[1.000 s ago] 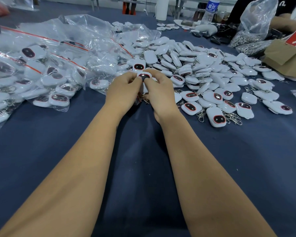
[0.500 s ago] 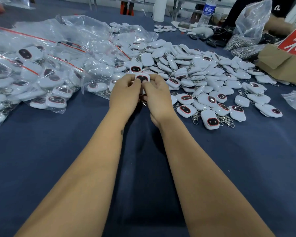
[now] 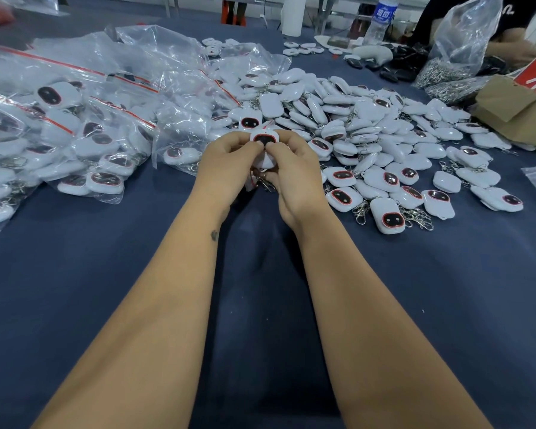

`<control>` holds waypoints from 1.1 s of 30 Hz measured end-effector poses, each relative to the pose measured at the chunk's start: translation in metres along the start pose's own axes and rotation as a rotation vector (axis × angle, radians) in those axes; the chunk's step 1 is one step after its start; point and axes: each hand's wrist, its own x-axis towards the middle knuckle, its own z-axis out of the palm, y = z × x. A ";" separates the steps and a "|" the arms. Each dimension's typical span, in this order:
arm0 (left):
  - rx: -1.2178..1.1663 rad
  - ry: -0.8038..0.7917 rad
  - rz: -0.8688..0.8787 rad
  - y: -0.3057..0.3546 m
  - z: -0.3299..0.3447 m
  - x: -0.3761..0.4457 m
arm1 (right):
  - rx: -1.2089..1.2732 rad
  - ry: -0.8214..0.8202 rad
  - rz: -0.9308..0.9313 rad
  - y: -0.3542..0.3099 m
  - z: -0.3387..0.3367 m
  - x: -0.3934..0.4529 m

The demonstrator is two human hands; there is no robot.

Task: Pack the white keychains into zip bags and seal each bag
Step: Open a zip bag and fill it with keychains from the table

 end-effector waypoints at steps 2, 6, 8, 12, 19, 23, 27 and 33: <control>0.028 0.009 0.013 0.001 -0.001 0.000 | -0.015 0.005 0.008 0.000 0.000 0.000; 0.077 0.031 0.064 0.000 -0.001 0.000 | -0.041 0.003 0.024 -0.003 0.001 -0.001; 0.117 0.036 0.098 -0.001 -0.001 0.000 | -0.019 0.004 0.029 -0.005 0.000 -0.003; 0.066 0.023 0.117 -0.002 -0.001 0.001 | 0.092 0.104 0.015 -0.007 -0.002 -0.003; 0.327 0.184 0.148 -0.005 -0.002 0.000 | 0.244 0.185 -0.029 -0.014 -0.004 -0.002; 0.335 0.108 0.093 -0.006 0.001 0.001 | 0.381 0.070 -0.079 -0.018 -0.002 -0.006; 0.324 0.090 0.120 -0.003 0.002 -0.002 | 0.049 0.085 -0.140 -0.017 0.001 -0.009; 0.060 0.317 0.103 0.002 -0.002 0.000 | -0.617 0.194 -0.334 -0.007 0.002 -0.013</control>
